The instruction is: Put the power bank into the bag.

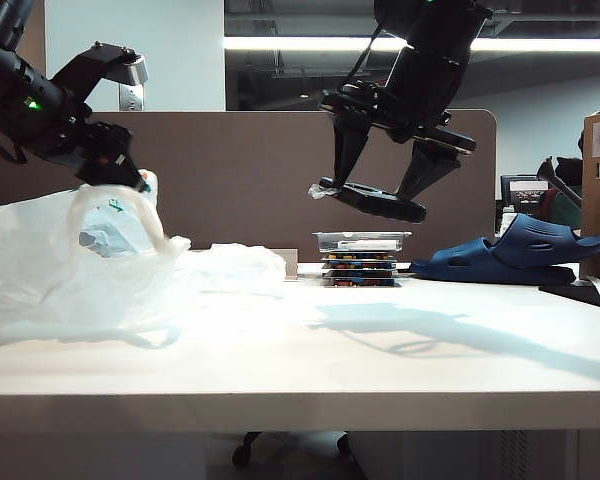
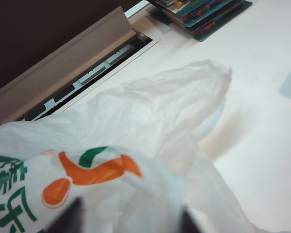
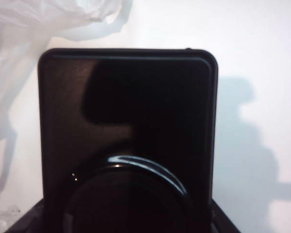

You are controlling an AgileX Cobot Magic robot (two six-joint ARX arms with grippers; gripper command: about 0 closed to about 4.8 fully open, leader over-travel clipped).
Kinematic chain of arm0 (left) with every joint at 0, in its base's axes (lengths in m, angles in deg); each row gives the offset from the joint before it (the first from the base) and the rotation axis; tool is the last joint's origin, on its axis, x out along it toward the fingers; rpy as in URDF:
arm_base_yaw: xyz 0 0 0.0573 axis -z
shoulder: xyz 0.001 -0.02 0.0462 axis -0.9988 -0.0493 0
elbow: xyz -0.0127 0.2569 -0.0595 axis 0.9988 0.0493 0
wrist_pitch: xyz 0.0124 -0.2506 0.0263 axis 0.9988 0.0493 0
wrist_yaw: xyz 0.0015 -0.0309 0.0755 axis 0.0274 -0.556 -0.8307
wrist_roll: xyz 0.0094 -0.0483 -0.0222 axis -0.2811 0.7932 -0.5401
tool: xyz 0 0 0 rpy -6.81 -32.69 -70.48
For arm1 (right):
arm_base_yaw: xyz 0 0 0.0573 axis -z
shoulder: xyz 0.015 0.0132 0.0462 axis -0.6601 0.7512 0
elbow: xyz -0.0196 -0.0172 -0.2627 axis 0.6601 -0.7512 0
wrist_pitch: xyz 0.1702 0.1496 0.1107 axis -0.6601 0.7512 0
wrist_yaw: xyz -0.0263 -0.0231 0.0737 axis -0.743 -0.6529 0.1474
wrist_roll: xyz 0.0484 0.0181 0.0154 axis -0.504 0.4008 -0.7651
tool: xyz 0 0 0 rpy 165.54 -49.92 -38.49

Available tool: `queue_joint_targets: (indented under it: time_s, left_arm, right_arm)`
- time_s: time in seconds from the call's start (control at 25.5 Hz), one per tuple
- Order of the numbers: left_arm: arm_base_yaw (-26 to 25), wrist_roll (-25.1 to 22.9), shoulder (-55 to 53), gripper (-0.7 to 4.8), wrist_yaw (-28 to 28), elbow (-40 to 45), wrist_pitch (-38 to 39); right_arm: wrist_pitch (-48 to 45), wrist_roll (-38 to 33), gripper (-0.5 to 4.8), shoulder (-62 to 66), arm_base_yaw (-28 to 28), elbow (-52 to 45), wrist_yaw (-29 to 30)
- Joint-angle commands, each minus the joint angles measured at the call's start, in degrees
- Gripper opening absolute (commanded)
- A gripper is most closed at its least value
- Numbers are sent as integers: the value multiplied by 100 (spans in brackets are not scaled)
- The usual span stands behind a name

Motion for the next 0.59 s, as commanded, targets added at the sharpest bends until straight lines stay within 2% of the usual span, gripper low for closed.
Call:
queue_joint_targets:
  time_s: [0.04, 0.2, 0.24, 0.31, 0.39, 0.59]
  left_arm:
    - [-4, -11, 31, 144, -26, -31, -166]
    - [-4, 17, 31, 19, 28, -33, -243]
    - [-4, 42, 31, -6, 326, -33, -293]
    - [-4, 57, 33, -6, 927, -33, -348]
    - [-2, 57, 33, -6, 1178, -33, -356]
    - [66, 57, 33, -6, 1427, -33, -382]
  right_arm:
    - [-149, 15, 197, -63, -7, 37, 358]
    - [-151, 22, 197, -63, -68, 37, 542]
    - [-170, 24, 197, -55, -105, 37, 708]
    - [-199, 61, 197, -50, -188, 37, 728]
    - [-197, 166, 197, -50, -247, 37, 743]
    - [-223, 173, 197, -50, -348, 37, 933]
